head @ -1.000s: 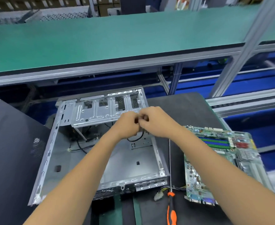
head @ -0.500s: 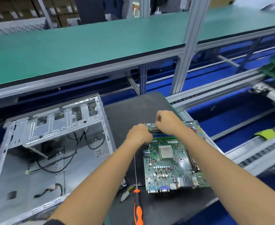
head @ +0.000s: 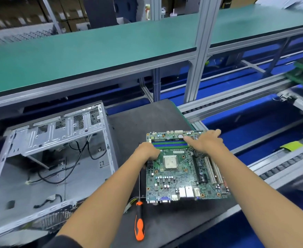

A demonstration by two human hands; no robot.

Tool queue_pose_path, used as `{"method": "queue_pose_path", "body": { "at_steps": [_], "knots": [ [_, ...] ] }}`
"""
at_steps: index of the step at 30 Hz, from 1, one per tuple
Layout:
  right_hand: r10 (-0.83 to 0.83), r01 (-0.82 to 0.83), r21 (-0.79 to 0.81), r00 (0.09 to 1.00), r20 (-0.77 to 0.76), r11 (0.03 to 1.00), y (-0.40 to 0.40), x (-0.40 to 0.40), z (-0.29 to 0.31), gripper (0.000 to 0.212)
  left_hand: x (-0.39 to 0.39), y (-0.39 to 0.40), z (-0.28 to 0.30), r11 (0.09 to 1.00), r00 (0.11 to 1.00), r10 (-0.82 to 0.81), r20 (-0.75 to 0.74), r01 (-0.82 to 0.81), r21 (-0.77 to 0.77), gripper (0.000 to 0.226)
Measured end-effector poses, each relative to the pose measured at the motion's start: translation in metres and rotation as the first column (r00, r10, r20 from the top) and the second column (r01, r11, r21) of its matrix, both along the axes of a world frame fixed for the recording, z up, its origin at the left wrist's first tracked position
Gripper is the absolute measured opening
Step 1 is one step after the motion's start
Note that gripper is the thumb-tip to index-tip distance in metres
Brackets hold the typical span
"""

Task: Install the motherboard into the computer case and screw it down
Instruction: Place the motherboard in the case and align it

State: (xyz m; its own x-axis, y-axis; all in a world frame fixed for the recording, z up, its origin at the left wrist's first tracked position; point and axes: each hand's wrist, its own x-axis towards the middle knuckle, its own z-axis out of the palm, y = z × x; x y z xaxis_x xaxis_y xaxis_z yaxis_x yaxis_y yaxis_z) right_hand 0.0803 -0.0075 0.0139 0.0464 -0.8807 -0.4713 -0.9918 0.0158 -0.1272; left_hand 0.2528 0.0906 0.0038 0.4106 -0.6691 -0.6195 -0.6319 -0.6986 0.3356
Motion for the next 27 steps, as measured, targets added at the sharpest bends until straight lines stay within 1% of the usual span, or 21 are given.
{"method": "queue_pose_path", "body": {
  "at_steps": [2,4,8,11,13,17,19,22,27],
  "knots": [
    [0.148,-0.142,0.071,0.986,-0.076,0.987,0.001,-0.003,0.004,0.106,-0.001,0.001,-0.002,1.0,0.999,-0.017,0.031,0.018,-0.025,0.035],
    [0.216,-0.209,0.085,0.973,-0.078,0.974,0.003,-0.005,0.005,0.1,-0.001,0.001,-0.004,0.999,0.999,-0.02,0.049,0.022,-0.049,0.036],
    [0.097,-0.098,0.03,0.995,0.039,0.995,0.006,-0.01,0.005,0.099,-0.004,0.002,-0.002,0.996,0.999,0.008,0.053,-0.003,-0.088,0.034],
    [0.004,0.006,-0.074,0.991,0.136,0.997,0.004,-0.012,0.015,0.102,-0.003,0.002,0.006,0.989,0.999,0.029,0.043,-0.023,-0.148,0.035],
    [-0.009,0.033,-0.143,0.986,0.164,0.989,-0.001,-0.01,0.028,0.101,-0.001,0.001,0.016,0.98,0.999,0.05,0.02,-0.045,-0.192,0.035],
    [0.088,-0.052,-0.247,0.987,0.137,0.968,-0.014,0.004,0.056,0.091,0.013,-0.001,0.042,0.951,0.992,0.125,-0.02,-0.126,-0.282,0.032],
    [0.143,-0.088,-0.292,0.975,0.17,0.952,-0.016,0.015,0.067,0.079,0.025,0.003,0.053,0.929,0.988,0.154,-0.015,-0.15,-0.338,0.032],
    [0.22,-0.144,-0.326,0.952,0.211,0.934,-0.012,0.039,0.074,0.074,0.046,0.015,0.063,0.892,0.976,0.217,-0.016,-0.205,-0.403,0.028],
    [0.335,-0.264,-0.343,0.928,0.164,0.901,0.01,0.088,0.081,0.073,0.091,0.048,0.071,0.869,0.957,0.286,0.053,-0.236,-0.435,0.032]
  ]
}}
